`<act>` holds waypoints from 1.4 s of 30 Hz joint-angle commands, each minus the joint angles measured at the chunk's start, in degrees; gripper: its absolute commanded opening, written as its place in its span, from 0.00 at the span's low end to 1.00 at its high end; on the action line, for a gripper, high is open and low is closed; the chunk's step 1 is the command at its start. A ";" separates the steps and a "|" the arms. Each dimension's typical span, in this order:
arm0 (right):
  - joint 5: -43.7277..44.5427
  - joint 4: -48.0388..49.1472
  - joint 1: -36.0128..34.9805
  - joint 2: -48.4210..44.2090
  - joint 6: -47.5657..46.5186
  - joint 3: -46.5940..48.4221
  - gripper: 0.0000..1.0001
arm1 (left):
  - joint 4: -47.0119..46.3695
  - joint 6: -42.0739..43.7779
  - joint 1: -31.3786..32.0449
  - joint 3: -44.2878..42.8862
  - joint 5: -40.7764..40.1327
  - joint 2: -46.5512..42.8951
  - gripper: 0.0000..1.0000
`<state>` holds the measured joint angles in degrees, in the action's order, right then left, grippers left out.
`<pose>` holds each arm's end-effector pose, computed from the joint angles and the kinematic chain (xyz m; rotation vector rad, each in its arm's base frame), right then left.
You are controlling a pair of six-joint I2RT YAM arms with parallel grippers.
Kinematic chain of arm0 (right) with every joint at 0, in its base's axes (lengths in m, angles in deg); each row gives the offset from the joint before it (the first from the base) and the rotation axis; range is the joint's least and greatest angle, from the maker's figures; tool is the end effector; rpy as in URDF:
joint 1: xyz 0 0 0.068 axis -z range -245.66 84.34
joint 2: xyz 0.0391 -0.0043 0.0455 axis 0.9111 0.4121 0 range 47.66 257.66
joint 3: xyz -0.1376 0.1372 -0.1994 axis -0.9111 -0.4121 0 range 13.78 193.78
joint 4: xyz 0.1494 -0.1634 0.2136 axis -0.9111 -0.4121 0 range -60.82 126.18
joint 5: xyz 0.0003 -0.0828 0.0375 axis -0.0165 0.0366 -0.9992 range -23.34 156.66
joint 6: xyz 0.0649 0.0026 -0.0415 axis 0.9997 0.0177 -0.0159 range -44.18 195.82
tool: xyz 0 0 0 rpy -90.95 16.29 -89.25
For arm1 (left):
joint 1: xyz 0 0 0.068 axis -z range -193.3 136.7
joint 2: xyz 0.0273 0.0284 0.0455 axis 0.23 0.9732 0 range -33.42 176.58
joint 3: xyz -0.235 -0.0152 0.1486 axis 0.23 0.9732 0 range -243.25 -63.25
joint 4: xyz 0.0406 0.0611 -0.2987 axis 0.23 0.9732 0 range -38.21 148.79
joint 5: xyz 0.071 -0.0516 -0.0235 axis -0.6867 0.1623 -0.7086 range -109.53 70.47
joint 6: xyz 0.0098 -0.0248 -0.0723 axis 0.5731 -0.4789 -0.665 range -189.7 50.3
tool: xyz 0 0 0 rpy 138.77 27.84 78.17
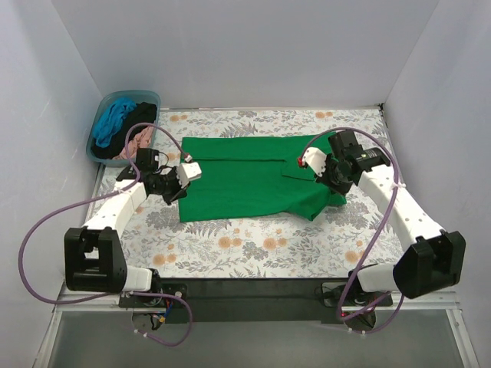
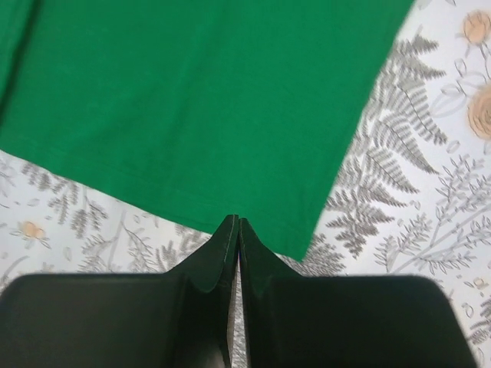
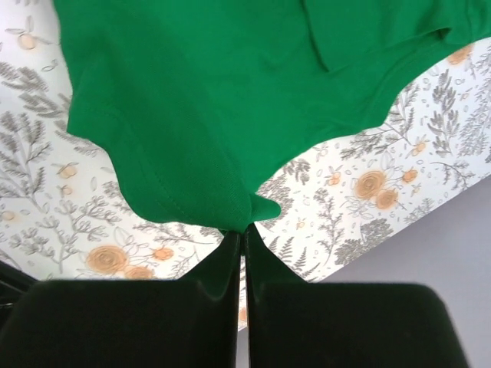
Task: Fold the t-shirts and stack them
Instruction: Fold the tshirt
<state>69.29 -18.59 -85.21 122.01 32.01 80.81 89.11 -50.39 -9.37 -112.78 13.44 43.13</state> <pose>0.2947 0.1014 0.2721 -1.3881 2.2784 -0.1991 0.2989 -0.0563 0.1796 0.6814 2.4613 -0.6695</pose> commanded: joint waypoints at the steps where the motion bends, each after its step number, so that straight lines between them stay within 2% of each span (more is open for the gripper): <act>1: -0.43 0.88 2.14 3.78 -3.12 5.56 0.01 | 0.21 -2.43 -0.76 -5.21 3.94 2.98 0.00; 4: -1.40 0.62 3.64 6.77 -3.91 8.30 0.01 | 5.90 0.89 -0.85 -8.12 5.26 5.71 0.02; 6: -2.19 0.62 3.73 7.30 -4.18 7.86 0.01 | 6.89 2.65 -0.85 -5.42 5.96 4.06 0.11; 7: -2.19 0.62 3.64 7.22 -4.18 7.42 0.01 | 6.89 4.40 -0.85 -3.91 5.96 3.08 0.20; 12: -4.48 0.71 3.64 6.25 -3.65 4.52 0.01 | 3.03 5.21 -0.41 3.56 3.68 0.35 0.33; 14: -4.48 0.71 3.64 6.07 -3.47 3.99 0.01 | 2.06 5.30 -0.14 4.10 2.45 1.31 0.36; 23: -4.39 0.62 3.64 5.81 -3.03 4.17 0.01 | -0.49 9.51 1.61 7.52 -3.88 4.83 0.38; 28: -4.30 0.62 3.64 5.37 -2.95 3.64 0.01 | -2.33 10.31 2.31 10.42 -5.72 5.62 0.36; 31: -4.48 0.53 3.64 5.11 -2.77 3.29 0.01 | -3.83 10.48 2.58 11.57 -7.13 5.71 0.24; 32: -4.57 0.62 3.64 4.93 -2.77 3.03 0.01 | -4.01 10.57 2.67 11.83 -7.48 5.62 0.16; 37: -4.66 0.36 3.64 3.79 -2.33 2.06 0.01 | -3.49 10.66 2.67 11.93 -7.84 4.83 0.00; 42: -3.69 0.18 3.73 2.65 -2.33 3.28 0.01 | 1.87 9.43 2.58 7.80 -4.24 2.02 0.00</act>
<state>65.62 -17.91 -81.52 126.81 29.32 83.04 86.07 -40.75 -7.06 -103.17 7.89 47.37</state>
